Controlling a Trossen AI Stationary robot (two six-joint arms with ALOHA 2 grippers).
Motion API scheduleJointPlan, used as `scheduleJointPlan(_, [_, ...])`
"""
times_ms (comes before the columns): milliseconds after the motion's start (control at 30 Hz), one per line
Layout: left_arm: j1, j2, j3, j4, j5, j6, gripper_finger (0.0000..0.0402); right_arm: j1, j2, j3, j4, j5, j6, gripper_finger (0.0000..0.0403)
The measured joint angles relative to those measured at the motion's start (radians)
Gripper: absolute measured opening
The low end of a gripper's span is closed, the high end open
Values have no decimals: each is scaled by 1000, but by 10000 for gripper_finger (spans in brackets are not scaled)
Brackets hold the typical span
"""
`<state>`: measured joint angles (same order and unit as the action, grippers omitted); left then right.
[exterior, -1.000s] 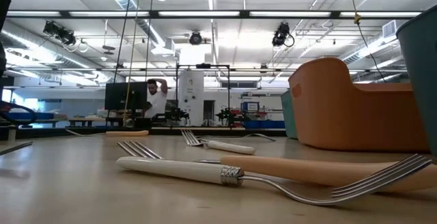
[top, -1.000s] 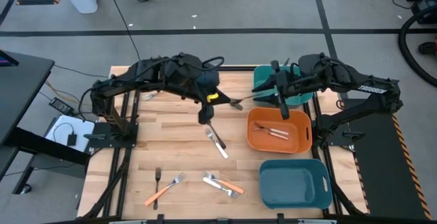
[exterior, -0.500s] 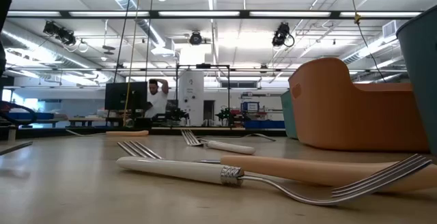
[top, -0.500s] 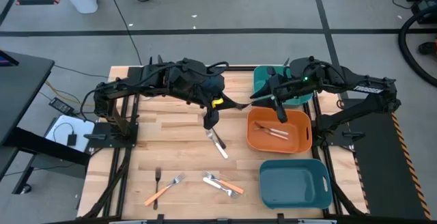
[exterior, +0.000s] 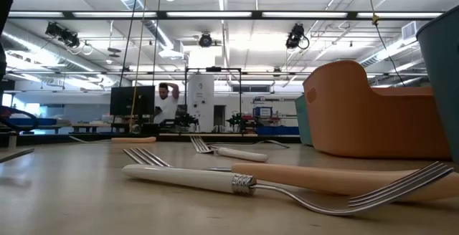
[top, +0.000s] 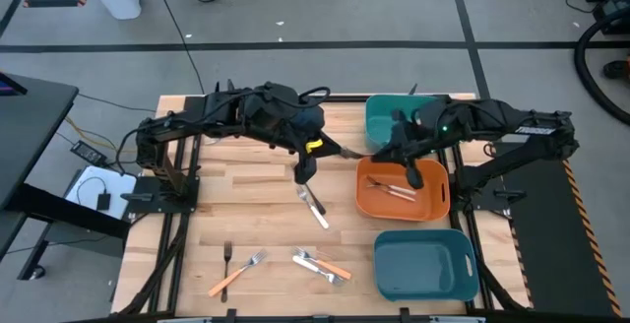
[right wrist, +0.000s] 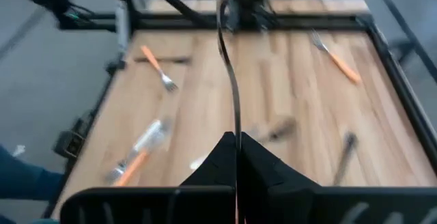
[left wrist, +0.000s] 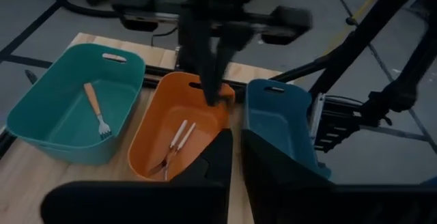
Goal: Sort silverware by color (type)
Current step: Put the black fork into the blue bin
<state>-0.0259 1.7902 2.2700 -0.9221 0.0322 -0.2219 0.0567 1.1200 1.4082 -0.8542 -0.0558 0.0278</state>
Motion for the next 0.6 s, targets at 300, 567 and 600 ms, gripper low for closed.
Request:
scheduleJointPlan(300, [6, -1, 0, -2, -9, 108, 86, 123, -82, 0, -301, 82, 333, 5])
scheduleJointPlan(567, [26, -2, -4, -102, -110, 181, 88, 397, -102, -19, -555, 37, 733, 5])
scheduleJointPlan(600, [33, -3, -13, -117, -120, 182, 88, 433, -104, -32, -549, 37, 767, 5])
